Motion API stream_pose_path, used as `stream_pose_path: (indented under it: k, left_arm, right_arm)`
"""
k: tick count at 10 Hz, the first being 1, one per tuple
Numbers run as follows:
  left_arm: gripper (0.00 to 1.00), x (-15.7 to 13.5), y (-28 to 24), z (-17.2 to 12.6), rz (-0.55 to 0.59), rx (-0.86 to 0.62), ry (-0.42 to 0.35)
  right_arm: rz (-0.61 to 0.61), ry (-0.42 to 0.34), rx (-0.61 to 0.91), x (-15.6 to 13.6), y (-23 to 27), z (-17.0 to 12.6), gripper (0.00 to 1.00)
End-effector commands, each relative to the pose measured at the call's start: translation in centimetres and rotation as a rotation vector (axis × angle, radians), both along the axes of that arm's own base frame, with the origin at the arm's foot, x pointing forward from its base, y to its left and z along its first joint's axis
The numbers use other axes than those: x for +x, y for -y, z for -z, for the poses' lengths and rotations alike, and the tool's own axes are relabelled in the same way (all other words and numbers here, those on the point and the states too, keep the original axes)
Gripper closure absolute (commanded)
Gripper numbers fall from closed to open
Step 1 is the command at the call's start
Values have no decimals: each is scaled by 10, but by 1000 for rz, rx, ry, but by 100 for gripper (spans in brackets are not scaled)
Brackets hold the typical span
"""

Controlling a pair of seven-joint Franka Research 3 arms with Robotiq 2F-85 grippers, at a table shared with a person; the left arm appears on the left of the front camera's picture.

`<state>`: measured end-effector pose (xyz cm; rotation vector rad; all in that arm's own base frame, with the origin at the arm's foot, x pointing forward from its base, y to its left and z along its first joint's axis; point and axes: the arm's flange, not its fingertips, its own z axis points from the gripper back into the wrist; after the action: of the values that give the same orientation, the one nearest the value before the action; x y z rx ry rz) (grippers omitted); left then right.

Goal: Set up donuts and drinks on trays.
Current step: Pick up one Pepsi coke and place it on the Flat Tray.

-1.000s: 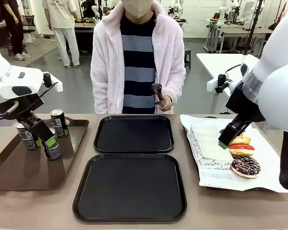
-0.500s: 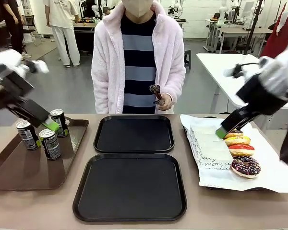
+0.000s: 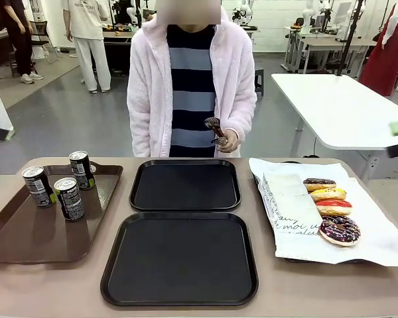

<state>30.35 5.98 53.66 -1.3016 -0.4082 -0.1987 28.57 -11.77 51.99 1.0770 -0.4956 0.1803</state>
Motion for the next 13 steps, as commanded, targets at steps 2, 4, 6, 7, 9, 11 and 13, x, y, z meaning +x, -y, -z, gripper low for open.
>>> stream_pose_path:
  k: [2, 4, 6, 7, 9, 11, 13]
  left_arm:
    - [0, -1, -41, 30, -167, -77, -104]
    - [0, -5, -77, 46, -242, -76, -153]
    - [0, -8, -100, 55, -292, -6, -170]
    - [0, -13, -104, 52, -313, 54, -143]
    - [0, -31, -105, 36, -322, 148, -96]
    - [0, -13, -108, 52, -312, 22, -163]
    - [0, -13, -108, 52, -312, 22, -163]
  right_arm:
    - [133, -174, 36, 15, 61, 24, 0]
    - [198, -266, 22, 15, 95, 35, 0]
    - [270, -304, 25, 7, 122, 42, 0]
    - [289, -315, 48, 0, 133, 48, 0]
    - [295, -274, 80, -12, 145, 49, 0]
    - [302, -338, 23, -4, 138, 53, 0]
    - [302, -338, 23, -4, 138, 53, 0]
